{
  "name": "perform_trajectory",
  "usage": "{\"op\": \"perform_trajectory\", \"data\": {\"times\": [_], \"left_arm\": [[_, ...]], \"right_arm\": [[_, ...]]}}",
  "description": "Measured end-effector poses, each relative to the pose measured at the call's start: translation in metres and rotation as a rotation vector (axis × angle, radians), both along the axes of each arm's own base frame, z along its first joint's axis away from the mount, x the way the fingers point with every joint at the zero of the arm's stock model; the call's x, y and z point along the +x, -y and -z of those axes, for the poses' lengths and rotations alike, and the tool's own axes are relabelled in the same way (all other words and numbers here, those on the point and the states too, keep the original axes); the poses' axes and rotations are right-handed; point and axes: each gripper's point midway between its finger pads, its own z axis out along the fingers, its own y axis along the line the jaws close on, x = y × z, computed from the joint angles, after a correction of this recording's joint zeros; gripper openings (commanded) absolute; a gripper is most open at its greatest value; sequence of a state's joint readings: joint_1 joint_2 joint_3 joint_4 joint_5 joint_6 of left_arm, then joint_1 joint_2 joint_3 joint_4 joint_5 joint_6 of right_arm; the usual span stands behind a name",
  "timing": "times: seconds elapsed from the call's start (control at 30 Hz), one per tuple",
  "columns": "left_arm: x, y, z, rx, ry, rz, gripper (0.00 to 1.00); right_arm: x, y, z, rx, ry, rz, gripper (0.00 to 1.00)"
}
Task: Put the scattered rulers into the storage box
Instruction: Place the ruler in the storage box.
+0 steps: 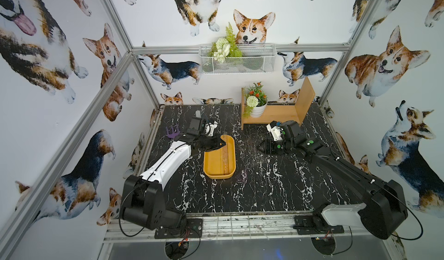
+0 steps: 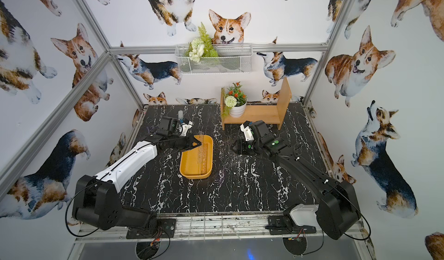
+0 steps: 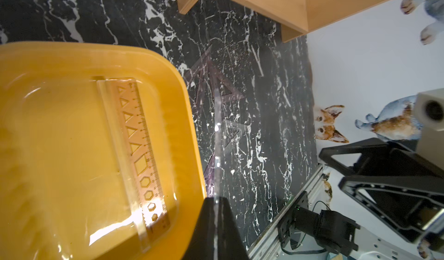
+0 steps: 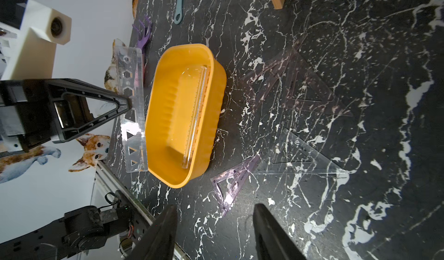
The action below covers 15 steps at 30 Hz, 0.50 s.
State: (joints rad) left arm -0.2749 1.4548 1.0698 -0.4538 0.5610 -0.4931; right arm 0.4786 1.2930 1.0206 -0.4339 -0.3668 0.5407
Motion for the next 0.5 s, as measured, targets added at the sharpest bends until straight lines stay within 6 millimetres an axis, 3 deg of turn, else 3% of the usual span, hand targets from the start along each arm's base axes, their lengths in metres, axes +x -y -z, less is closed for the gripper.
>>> {"op": "perform_trajectory", "data": {"times": [0.23, 0.5], "left_arm": [[-0.006, -0.003, 0.039, 0.039, -0.081, 0.009, 0.0], [-0.002, 0.002, 0.063, 0.033, -0.113, -0.001, 0.0]], "right_arm": [[-0.002, 0.004, 0.006, -0.028, -0.01, 0.01, 0.56], [-0.001, 0.008, 0.009, -0.051, -0.004, 0.021, 0.56]]}}
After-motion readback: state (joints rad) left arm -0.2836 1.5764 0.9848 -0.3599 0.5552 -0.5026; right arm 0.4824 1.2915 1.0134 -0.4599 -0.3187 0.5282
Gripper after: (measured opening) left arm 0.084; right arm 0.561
